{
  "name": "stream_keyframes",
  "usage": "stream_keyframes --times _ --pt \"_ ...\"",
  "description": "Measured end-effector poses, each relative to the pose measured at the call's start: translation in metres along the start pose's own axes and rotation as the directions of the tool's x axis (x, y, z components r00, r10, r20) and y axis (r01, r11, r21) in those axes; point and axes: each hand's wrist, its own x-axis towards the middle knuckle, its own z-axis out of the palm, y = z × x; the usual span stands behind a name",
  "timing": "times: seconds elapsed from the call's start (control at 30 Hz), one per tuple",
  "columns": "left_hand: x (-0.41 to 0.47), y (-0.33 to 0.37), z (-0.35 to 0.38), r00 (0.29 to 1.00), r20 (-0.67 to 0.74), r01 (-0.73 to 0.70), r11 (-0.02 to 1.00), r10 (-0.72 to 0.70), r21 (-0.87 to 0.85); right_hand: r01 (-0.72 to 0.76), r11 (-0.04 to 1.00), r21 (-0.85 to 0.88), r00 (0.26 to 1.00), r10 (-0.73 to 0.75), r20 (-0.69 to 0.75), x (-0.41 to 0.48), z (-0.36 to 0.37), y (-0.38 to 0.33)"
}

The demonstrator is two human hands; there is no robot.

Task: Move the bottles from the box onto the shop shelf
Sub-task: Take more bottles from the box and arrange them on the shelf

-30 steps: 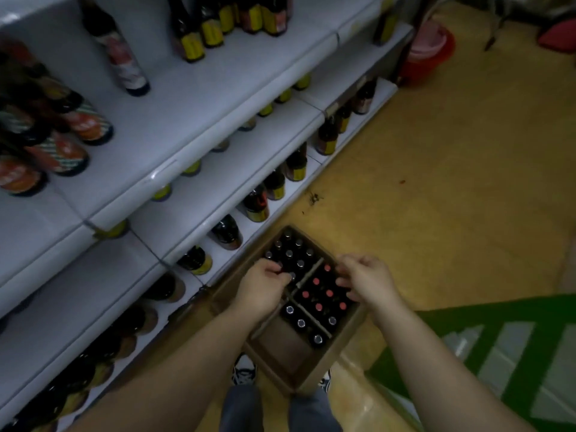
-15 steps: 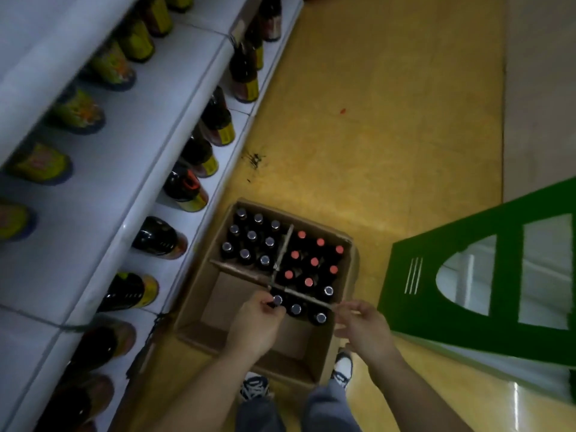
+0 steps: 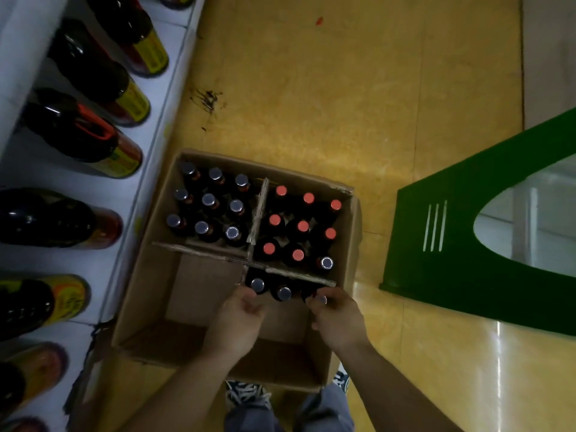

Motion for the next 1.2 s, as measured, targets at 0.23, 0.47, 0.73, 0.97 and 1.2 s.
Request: stream_keyframes --times 0.23,0.47,0.73,0.97,1.2 --pt "0.046 -0.012 0.034 1.0 0.018 -0.022 1.0 0.022 0.009 -0.038 0.998 -0.054 0.996 0.033 -0.086 0.051 0.002 0.03" --pt "0.061 -0.013 0.06 0.996 0.076 -0.057 0.994 0.05 0.096 -0.06 0.992 -0.109 0.996 0.051 -0.078 0.075 0.007 0.044" --pt "0.084 -0.027 0.093 0.997 0.056 -0.064 0.974 0.053 0.219 -0.026 0.983 -0.18 0.998 0.014 -0.065 0.095 0.017 0.053" --pt "0.072 -0.002 0.089 0.995 0.067 -0.092 0.964 0.078 0.251 0.03 0.966 -0.256 0.997 -0.047 -0.06 0.099 0.021 0.053" --pt "0.074 -0.003 0.098 0.994 -0.003 -0.104 0.933 0.112 0.345 0.064 0.956 -0.286 0.987 -0.103 -0.121 0.097 0.028 0.055"
